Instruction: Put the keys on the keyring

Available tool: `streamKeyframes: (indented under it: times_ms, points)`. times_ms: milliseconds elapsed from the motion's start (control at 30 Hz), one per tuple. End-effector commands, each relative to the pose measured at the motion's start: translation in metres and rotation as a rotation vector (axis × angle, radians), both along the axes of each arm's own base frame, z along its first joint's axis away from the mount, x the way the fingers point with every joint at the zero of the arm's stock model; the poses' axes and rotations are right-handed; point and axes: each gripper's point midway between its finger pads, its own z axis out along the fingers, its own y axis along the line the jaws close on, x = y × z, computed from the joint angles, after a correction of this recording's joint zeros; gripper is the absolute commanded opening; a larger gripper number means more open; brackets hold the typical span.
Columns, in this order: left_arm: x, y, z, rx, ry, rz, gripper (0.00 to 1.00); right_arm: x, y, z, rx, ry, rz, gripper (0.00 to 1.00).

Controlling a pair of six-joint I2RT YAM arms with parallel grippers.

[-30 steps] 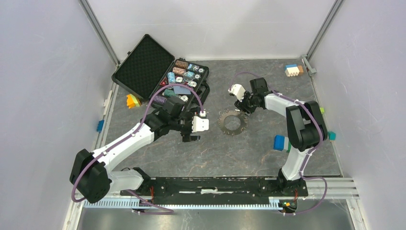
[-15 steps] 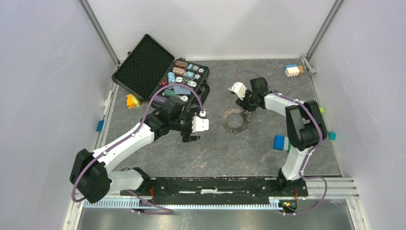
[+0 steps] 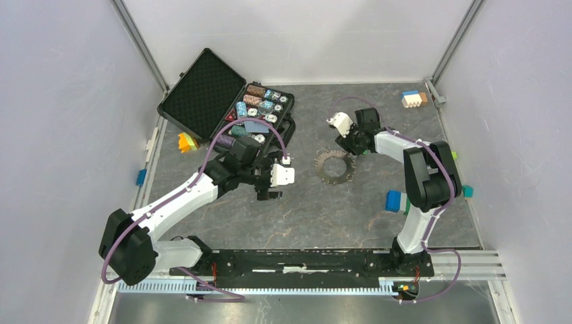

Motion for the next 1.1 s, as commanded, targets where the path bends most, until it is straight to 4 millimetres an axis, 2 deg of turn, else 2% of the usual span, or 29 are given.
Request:
streamKeyframes:
  times_ms: [0, 267, 467, 667, 867, 1067]
  points:
    - [0.001, -0.002, 0.008, -0.019, -0.032, -0.02, 0.94, 0.024, -0.002, 0.018, 0.038, -0.074, -0.055, 0.56]
    - [0.001, -0.001, 0.008, -0.017, -0.037, -0.023, 0.94, 0.033, 0.0, 0.047, 0.106, -0.149, -0.061, 0.57]
    - [0.001, 0.0, 0.009, -0.019, -0.044, -0.021, 0.95, 0.022, 0.017, 0.062, 0.18, -0.183, 0.033, 0.58]
    - [-0.001, 0.0, 0.009, -0.028, -0.051, -0.025, 0.95, 0.015, 0.021, 0.052, 0.19, -0.14, 0.06, 0.59]
    - [-0.001, 0.0, 0.007, -0.024, -0.049, -0.026, 0.95, 0.021, 0.013, 0.039, 0.136, -0.12, 0.038, 0.59]
    - [-0.001, 0.0, 0.006, -0.021, -0.047, -0.028, 0.96, 0.026, 0.01, 0.035, 0.122, -0.12, 0.021, 0.58]
